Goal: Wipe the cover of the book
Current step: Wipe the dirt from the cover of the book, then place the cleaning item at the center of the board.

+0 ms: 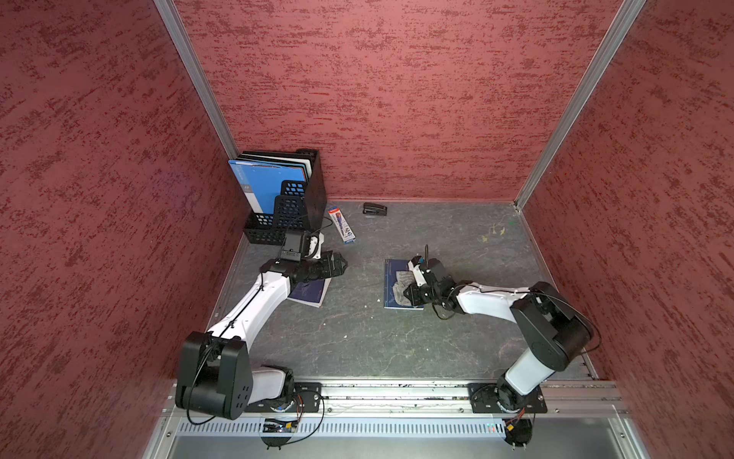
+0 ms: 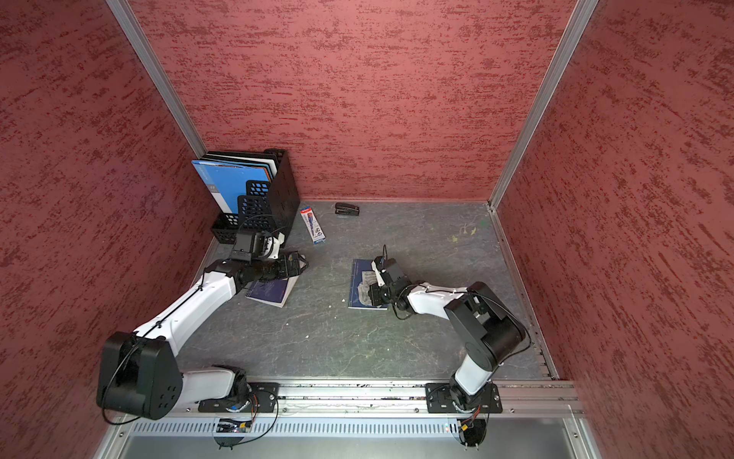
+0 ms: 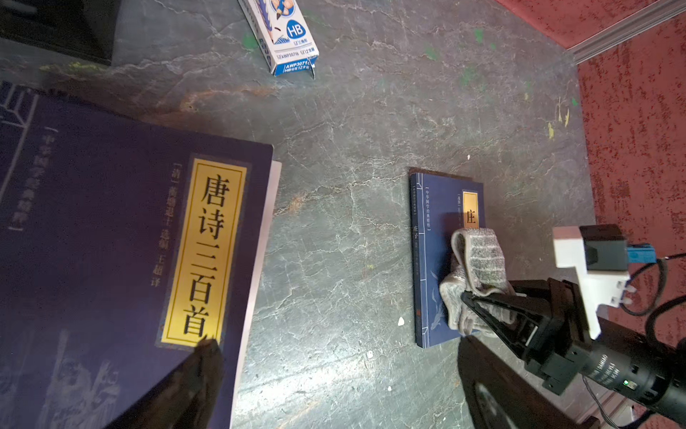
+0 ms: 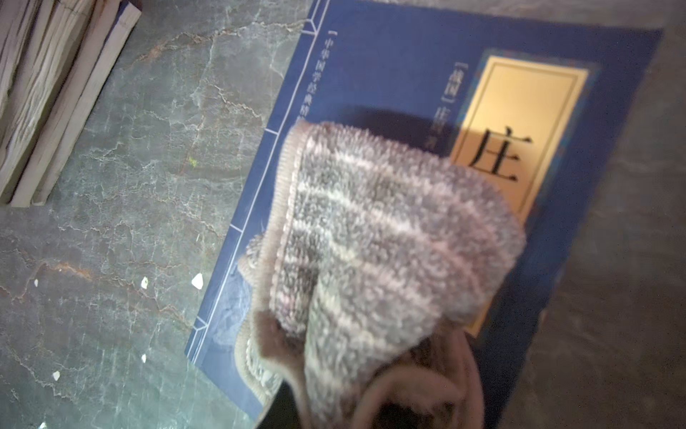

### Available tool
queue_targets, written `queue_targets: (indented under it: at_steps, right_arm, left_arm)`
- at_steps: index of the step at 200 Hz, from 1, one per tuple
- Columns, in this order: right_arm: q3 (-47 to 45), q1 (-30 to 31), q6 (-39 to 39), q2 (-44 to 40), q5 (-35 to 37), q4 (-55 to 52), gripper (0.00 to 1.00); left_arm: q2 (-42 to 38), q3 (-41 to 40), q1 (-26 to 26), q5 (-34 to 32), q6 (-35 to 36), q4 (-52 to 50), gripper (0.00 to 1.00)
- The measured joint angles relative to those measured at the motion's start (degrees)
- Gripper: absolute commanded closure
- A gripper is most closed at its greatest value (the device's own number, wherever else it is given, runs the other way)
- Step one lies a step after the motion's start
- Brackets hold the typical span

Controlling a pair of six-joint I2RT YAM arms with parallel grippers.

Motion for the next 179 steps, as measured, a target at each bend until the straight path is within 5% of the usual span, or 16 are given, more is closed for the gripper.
queue_targets:
  at_steps: [31, 70, 94, 127, 179]
  right_arm:
    - [-1.0, -3.1, 1.9, -1.3, 0.4, -0.1, 0.78]
    - [-0.2, -14.2, 2.0, -1.2, 4.2, -4.1, 0.73]
    - [2.6, -18.3, 2.0, -0.9, 9.6, -8.0, 0.47]
    - [6.0, -18.3, 0.9, -1.4, 14.3, -12.4, 0.39]
    - [9.1, -12.7, 0.1, -6.1, 12.9, -15.1, 0.38]
  left_arm:
    - [2.3, 1.7, -2.9, -0.7, 0.0, 0.7, 0.00]
    - [3.5, 2.7, -6.9, -1.0, -0.2, 1.3, 0.00]
    - [4.3, 2.9, -9.0, -1.6, -0.3, 1.6, 0.00]
    - [7.0, 3.2, -11.5, -1.8, -1.2, 1.9, 0.00]
    - [15.5, 5.2, -14.8, -1.6, -3.3, 3.7, 0.03]
